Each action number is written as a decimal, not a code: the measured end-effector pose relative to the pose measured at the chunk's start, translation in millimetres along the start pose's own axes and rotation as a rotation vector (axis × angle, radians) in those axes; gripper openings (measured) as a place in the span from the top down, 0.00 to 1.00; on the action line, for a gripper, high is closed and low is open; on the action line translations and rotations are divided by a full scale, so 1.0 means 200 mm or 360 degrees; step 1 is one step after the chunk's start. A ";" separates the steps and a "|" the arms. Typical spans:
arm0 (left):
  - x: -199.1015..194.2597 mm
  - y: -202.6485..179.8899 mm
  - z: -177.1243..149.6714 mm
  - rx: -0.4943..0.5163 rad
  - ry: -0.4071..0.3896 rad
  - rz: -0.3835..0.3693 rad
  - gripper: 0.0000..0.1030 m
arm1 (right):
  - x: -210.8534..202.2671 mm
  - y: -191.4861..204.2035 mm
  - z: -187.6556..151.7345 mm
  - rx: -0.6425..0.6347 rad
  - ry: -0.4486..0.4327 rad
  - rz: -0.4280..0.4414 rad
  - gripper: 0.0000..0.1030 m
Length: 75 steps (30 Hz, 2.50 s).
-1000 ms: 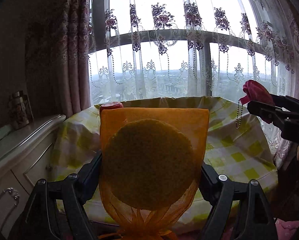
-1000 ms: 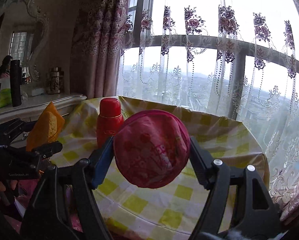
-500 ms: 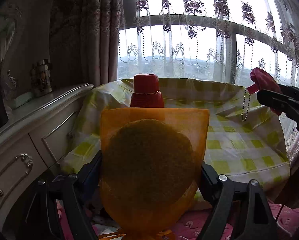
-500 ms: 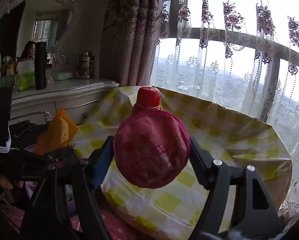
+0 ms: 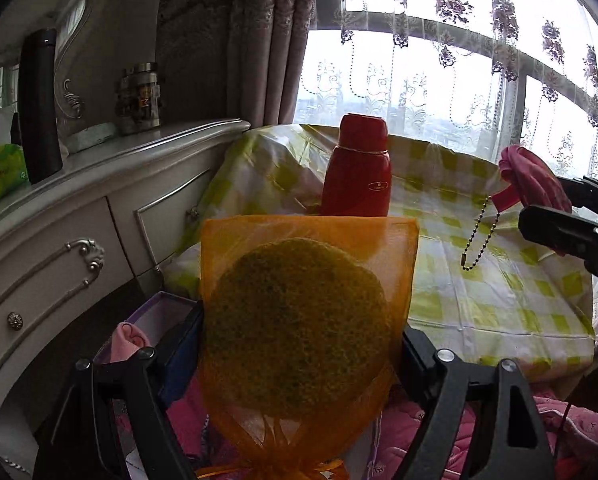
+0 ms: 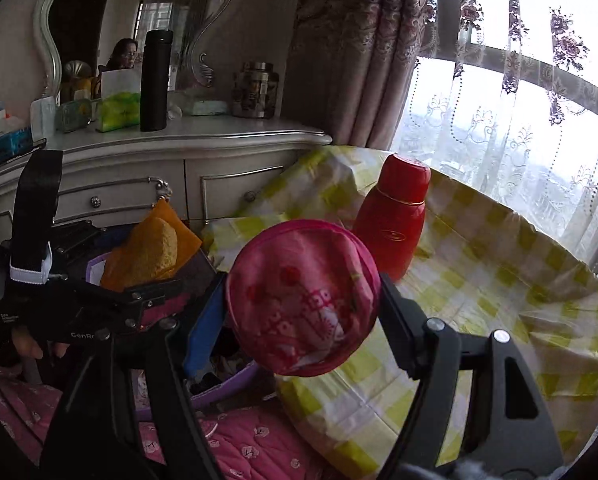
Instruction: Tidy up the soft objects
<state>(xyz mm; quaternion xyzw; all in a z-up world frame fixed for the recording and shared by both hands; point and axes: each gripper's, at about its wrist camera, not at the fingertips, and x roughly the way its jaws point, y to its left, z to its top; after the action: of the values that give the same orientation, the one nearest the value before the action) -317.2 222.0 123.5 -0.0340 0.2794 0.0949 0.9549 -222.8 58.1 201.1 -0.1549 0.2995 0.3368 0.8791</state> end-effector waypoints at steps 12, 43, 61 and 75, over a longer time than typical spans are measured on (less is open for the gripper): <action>0.03 0.25 -0.09 -0.0186 0.0070 0.0135 0.19 | 0.27 0.25 0.09 -0.0170 0.0173 0.0251 0.28; -0.27 0.52 -0.01 -0.0222 -0.0136 0.0743 0.00 | 0.73 0.47 0.04 -0.0195 0.0678 0.0499 0.10; 0.15 0.38 -0.31 -0.0425 0.0591 0.0461 0.00 | 0.74 0.68 -0.27 -0.0311 0.0973 0.0409 0.09; 0.18 0.44 -0.33 -0.0484 0.0645 0.0483 0.00 | 0.75 0.60 -0.25 -0.0230 0.0956 0.0334 0.09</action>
<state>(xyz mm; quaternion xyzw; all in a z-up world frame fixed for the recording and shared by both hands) -339.5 306.3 46.9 -0.1530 0.4488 0.2686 0.8385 -237.7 196.5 59.5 -0.2775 0.5352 0.3852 0.6986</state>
